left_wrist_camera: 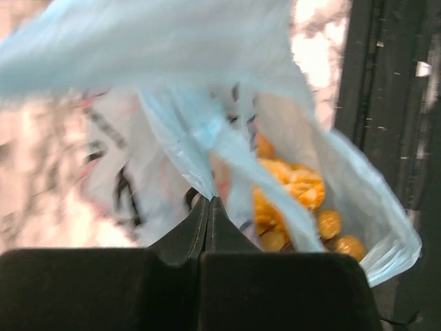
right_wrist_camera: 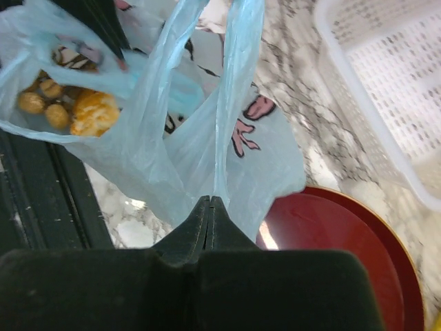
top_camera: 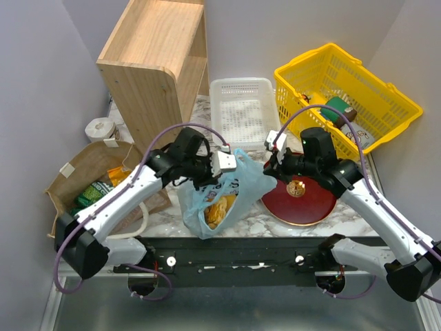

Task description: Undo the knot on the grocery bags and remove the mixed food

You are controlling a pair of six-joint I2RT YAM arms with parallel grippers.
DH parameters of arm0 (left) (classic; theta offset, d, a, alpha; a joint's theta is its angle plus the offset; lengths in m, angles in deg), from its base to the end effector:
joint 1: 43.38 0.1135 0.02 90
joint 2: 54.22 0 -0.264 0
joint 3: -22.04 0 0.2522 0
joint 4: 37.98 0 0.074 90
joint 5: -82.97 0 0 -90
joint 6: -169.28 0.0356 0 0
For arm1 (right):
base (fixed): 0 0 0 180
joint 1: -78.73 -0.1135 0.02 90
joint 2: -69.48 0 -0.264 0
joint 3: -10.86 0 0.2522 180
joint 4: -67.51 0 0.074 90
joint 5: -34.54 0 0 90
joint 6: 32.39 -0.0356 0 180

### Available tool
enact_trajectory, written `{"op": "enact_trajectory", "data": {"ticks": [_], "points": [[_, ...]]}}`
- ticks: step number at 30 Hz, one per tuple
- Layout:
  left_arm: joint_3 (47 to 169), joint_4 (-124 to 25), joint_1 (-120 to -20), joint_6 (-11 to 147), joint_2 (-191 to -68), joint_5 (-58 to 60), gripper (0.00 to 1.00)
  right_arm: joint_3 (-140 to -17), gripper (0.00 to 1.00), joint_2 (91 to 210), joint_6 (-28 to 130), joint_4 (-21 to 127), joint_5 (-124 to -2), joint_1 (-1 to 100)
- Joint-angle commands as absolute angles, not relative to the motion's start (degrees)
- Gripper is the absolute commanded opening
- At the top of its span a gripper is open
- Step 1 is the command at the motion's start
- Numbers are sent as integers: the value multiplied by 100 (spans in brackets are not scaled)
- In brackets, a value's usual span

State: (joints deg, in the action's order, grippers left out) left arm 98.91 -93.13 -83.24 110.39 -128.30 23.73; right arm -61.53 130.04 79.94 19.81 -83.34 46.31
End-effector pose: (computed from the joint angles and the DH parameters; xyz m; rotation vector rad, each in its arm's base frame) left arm 0.1905 -0.1828 0.2968 1.5984 1.8491 -0.7307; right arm 0.1789 0.1334 0.3333 -1.2395 1.7965 0.6327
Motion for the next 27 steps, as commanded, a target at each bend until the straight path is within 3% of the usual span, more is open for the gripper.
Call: {"op": "enact_trajectory", "data": {"ticks": [1,14,18,19,20,21,23,27], "points": [[10338,-9428,-7855,11364,-11771,1794,0,-6073,0,12820,8239,1956,-8060,4998],[8636,-10105,-7529,12138,-9713,388,0,-4396,0,12161,8977,1824,-7181,5465],[8361,-9754,-7537,11603,-9184,247,0,-4664,1,12011,8943,1754,-7285,5509],[8387,-9727,-7537,11497,-9262,211,0,-4841,4,12046,8899,1701,-7408,5500],[8387,-9631,-7520,11331,-9315,150,0,-5095,25,12098,8899,1623,-7592,5509],[8379,-9587,-7511,11294,-9350,115,0,-5628,37,12168,8907,1387,-7977,5500],[8300,-9395,-7494,11268,-9360,132,0,-6298,51,12449,8803,1192,-8313,5500],[8238,-8989,-7406,10882,-9395,140,0,-7425,58,12749,8162,1453,-8587,5465]]}}
